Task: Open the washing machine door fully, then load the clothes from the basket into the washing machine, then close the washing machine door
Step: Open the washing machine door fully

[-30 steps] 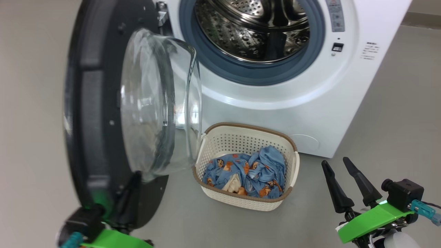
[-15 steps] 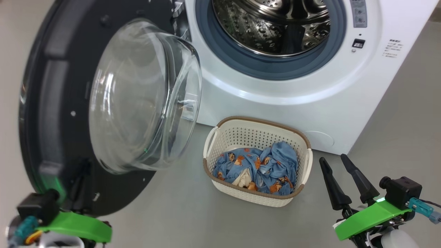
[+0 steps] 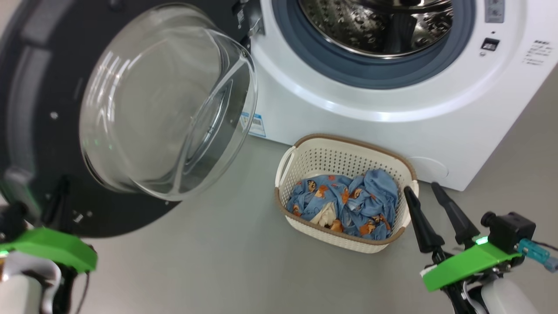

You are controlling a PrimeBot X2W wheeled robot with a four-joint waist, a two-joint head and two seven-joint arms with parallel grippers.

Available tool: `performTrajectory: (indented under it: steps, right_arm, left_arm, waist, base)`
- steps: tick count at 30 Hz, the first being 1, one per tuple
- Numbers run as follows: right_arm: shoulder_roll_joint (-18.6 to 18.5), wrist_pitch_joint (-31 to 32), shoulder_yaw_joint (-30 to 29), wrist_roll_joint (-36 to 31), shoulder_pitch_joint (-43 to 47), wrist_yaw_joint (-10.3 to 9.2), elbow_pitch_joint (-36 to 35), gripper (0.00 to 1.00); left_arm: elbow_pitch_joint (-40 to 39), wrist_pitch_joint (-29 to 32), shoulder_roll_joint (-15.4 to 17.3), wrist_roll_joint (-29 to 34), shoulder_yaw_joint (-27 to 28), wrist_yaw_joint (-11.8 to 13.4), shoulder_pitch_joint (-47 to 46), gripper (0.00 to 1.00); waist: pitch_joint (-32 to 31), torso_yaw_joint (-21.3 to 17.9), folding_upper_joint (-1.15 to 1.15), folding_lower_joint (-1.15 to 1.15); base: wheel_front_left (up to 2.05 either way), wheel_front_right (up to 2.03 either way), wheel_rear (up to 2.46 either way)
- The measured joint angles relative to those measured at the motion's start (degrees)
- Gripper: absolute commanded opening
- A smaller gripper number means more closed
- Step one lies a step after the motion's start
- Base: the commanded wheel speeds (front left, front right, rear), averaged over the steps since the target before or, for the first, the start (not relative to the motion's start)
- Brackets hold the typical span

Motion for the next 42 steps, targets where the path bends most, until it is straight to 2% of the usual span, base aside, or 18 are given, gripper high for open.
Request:
performTrajectory:
  steps: [10, 22, 31, 42]
  right_arm:
    - [-0.22, 0.0, -0.11, -0.45, -3.28, 0.0, -0.03, 1.0]
    - [-0.53, 0.0, 0.37, -0.48, -5.23, 0.0, 0.15, 1.0]
    - [-0.46, 0.0, 0.22, -0.48, -5.38, 0.0, 0.2, 1.0]
    - [-0.43, 0.0, 0.04, -0.48, -5.37, 0.0, 0.21, 1.0]
  left_arm:
    - [13.4, 1.05, 2.3, -0.2, -1.36, -3.37, -11.43, 0.0]
    - [27.98, -0.45, 4.77, 0.32, -3.54, -4.93, -22.03, 0.0]
    - [33.72, -2.8, 5.05, 0.31, -5.09, -5.43, -24.74, 0.0]
    - [34.63, -4.19, 4.91, -0.22, -6.24, -5.49, -24.77, 0.0]
  waist:
    - [3.55, 1.23, 0.0, 0.0]
    - [6.78, 0.31, 0.0, 0.0]
    - [6.25, -0.43, 0.0, 0.0]
    - [5.64, -0.13, 0.0, 0.0]
  base:
    - [0.0, 0.0, 0.0]
    - [0.0, 0.0, 0.0]
    - [0.0, 0.0, 0.0]
    - [0.0, 0.0, 0.0]
